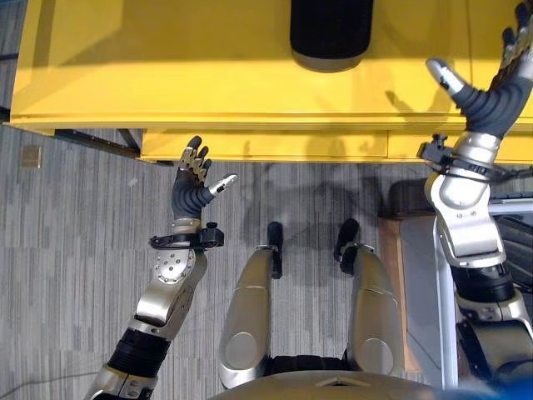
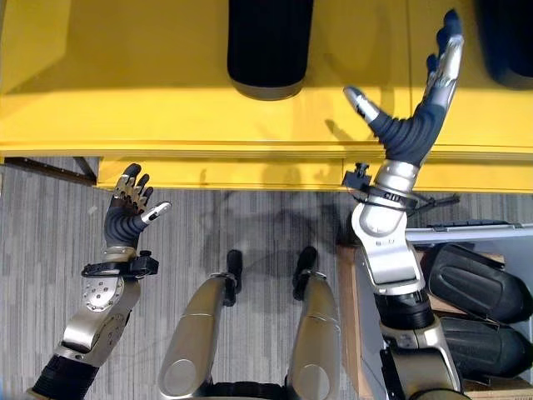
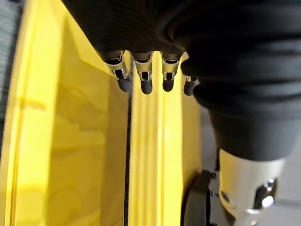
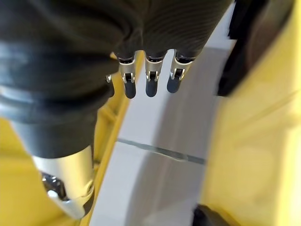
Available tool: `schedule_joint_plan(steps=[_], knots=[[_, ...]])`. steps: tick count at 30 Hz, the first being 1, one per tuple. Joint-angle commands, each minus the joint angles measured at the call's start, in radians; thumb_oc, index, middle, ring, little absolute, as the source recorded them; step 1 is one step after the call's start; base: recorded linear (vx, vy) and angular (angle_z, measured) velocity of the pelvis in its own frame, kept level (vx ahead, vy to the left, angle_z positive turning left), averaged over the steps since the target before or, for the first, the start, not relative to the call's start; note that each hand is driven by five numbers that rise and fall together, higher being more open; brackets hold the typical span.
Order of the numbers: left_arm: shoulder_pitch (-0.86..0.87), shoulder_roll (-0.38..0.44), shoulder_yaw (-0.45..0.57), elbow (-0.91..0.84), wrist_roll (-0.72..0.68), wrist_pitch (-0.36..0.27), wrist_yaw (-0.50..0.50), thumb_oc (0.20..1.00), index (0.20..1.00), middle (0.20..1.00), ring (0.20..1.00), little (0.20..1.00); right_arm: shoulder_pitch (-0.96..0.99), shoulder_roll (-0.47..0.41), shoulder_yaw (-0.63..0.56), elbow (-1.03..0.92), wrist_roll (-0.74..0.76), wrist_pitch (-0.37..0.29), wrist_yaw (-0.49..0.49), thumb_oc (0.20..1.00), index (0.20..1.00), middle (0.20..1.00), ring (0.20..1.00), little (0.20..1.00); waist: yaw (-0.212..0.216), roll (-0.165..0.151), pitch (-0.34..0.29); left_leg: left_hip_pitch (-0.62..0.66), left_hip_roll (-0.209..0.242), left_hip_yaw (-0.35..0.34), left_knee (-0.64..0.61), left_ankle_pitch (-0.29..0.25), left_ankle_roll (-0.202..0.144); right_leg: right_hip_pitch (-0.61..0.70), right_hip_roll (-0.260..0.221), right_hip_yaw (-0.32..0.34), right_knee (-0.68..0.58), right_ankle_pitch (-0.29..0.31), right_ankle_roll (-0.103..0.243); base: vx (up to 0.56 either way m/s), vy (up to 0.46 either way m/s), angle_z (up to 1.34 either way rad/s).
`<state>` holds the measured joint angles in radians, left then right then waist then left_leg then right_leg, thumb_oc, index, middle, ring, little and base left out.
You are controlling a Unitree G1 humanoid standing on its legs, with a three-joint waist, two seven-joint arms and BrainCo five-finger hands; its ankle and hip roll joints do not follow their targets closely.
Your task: Move parts from the plastic box to the shelf.
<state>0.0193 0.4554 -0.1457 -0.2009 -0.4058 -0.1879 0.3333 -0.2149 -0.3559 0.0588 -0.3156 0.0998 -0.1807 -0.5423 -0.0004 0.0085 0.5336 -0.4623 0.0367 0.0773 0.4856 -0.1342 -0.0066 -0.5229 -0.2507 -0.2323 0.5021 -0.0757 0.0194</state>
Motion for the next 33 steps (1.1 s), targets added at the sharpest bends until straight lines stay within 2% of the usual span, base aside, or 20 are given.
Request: schedule_joint_plan(steps=[1, 11, 17, 21, 24, 25, 29, 33], knots=[[0.056, 0.032, 0.019, -0.09, 0.074, -0.063, -0.003, 1.0, 1.0, 1.0, 1.0, 1.0, -0.07, -0.052, -0.043, -0.023, 0.096, -0.096, 0.097, 1.0, 1.0, 1.0, 1.0, 1.0, -0.003, 0.0, -0.105, 0.06, 0.067, -0.018, -0.066, 0.035, -0.078, 0.093, -0.057, -0.004, -0.054, 0.029, 0.117, 0.04, -0.025, -0.16], [0.11, 0.051, 0.104, -0.106, 0.204, -0.063, -0.024, 1.0, 1.0, 1.0, 1.0, 1.0, 0.113, -0.055, -0.085, -0.032, 0.18, -0.094, 0.216, 1.0, 1.0, 1.0, 1.0, 1.0, -0.032, -0.001, -0.204, 0.249, 0.095, 0.002, -0.322, 0.135, -0.087, 0.253, -0.016, -0.027, -0.264, 0.099, 0.131, 0.05, -0.012, -0.05], [0.16, 0.018, 0.154, -0.09, 0.199, -0.052, -0.07, 1.0, 1.0, 1.0, 1.0, 1.0, 0.23, -0.047, -0.13, -0.008, 0.211, -0.06, 0.289, 1.0, 1.0, 1.0, 1.0, 1.0, -0.045, 0.003, -0.29, 0.344, 0.109, 0.028, -0.456, 0.19, -0.105, 0.35, 0.008, -0.043, -0.404, 0.134, 0.145, 0.07, 0.005, -0.08], [0.186, 0.017, 0.169, -0.074, 0.234, -0.039, -0.096, 1.0, 1.0, 1.0, 1.0, 1.0, 0.285, -0.036, -0.152, 0.003, 0.225, -0.04, 0.316, 1.0, 1.0, 1.0, 1.0, 1.0, -0.052, 0.003, -0.335, 0.396, 0.116, 0.044, -0.508, 0.203, -0.109, 0.399, 0.016, -0.047, -0.458, 0.151, 0.15, 0.08, 0.008, -0.02], [0.192, 0.022, 0.169, -0.065, 0.262, -0.034, -0.099, 1.0, 1.0, 1.0, 1.0, 1.0, 0.296, -0.032, -0.156, 0.007, 0.233, -0.036, 0.324, 1.0, 1.0, 1.0, 1.0, 1.0, -0.052, 0.002, -0.345, 0.411, 0.116, 0.051, -0.521, 0.204, -0.11, 0.41, 0.02, -0.042, -0.471, 0.155, 0.151, 0.07, 0.017, -0.04], [0.198, 0.03, 0.177, -0.04, 0.32, -0.023, -0.099, 1.0, 1.0, 1.0, 1.0, 1.0, 0.31, -0.024, -0.168, 0.009, 0.23, -0.029, 0.33, 1.0, 1.0, 1.0, 1.0, 1.0, -0.057, 0.001, -0.373, 0.438, 0.119, 0.063, -0.543, 0.207, -0.111, 0.43, 0.024, -0.038, -0.49, 0.158, 0.154, 0.08, 0.023, -0.13], [0.202, 0.04, 0.181, -0.006, 0.396, -0.007, -0.097, 1.0, 1.0, 1.0, 1.0, 1.0, 0.327, -0.019, -0.179, 0.009, 0.233, -0.023, 0.337, 1.0, 1.0, 1.0, 1.0, 1.0, -0.061, -0.001, -0.39, 0.462, 0.121, 0.076, -0.555, 0.204, -0.109, 0.447, 0.029, -0.029, -0.5, 0.159, 0.155, 0.06, 0.017, -0.13], [0.193, 0.069, 0.177, 0.034, 0.543, 0.014, -0.084, 1.0, 1.0, 1.0, 1.0, 1.0, 0.352, -0.014, -0.195, 0.009, 0.234, -0.02, 0.348, 1.0, 1.0, 1.0, 1.0, 1.0, -0.07, -0.001, -0.409, 0.49, 0.121, 0.089, -0.561, 0.196, -0.108, 0.467, 0.031, -0.02, -0.506, 0.155, 0.157, 0.07, 0.01, -0.1]])
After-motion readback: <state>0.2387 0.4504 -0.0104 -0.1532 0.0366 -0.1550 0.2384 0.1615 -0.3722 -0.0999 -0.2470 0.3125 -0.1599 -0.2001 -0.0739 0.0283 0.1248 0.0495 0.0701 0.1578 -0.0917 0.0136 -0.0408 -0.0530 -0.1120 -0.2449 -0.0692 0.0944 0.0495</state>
